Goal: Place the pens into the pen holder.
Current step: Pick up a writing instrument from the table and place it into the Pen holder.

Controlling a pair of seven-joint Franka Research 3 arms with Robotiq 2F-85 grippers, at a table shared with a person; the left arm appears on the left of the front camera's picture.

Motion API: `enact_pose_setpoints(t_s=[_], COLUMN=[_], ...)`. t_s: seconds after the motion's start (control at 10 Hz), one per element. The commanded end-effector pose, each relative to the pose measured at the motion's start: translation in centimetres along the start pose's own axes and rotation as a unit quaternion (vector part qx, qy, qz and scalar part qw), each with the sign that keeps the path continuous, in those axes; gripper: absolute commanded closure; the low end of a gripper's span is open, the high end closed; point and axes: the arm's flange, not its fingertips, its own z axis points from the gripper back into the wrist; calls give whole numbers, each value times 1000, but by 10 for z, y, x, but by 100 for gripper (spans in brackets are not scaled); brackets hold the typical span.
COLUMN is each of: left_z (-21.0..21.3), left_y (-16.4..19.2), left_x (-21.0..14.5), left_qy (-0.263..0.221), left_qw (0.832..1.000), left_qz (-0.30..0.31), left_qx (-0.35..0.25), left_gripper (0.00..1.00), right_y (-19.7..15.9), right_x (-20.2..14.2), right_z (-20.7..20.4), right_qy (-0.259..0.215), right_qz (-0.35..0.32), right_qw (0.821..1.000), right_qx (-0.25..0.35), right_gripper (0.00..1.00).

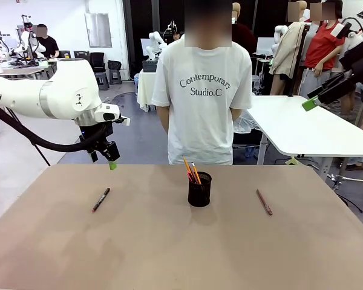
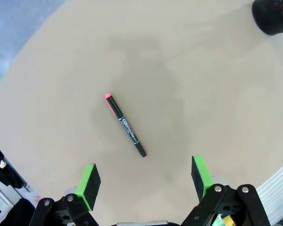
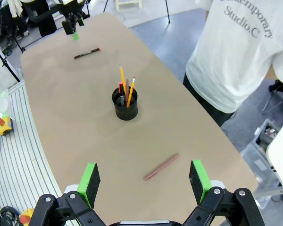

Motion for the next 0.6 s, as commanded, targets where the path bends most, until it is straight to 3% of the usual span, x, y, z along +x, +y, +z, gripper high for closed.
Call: enact_pose_setpoints(t_s=[0.0,0.2,0.5], left_z=[-22,-66,-88], left_y=[1,4,4], left_x=[6,5,-9], left_qy=[47,77,64], left_qw=[996,981,974], left_qz=[56,127,169], left_qx=[56,123,137], left_gripper=[0,0,0], right_y=[0,0,0], right_x=[1,1,1], right_z=[1,1,1], right_qy=[-4,-4,-4], right_qz=[1,1,1], right_qw=[1000,1000,1000], right_qx=[2,2,2], right_gripper=[0,0,0])
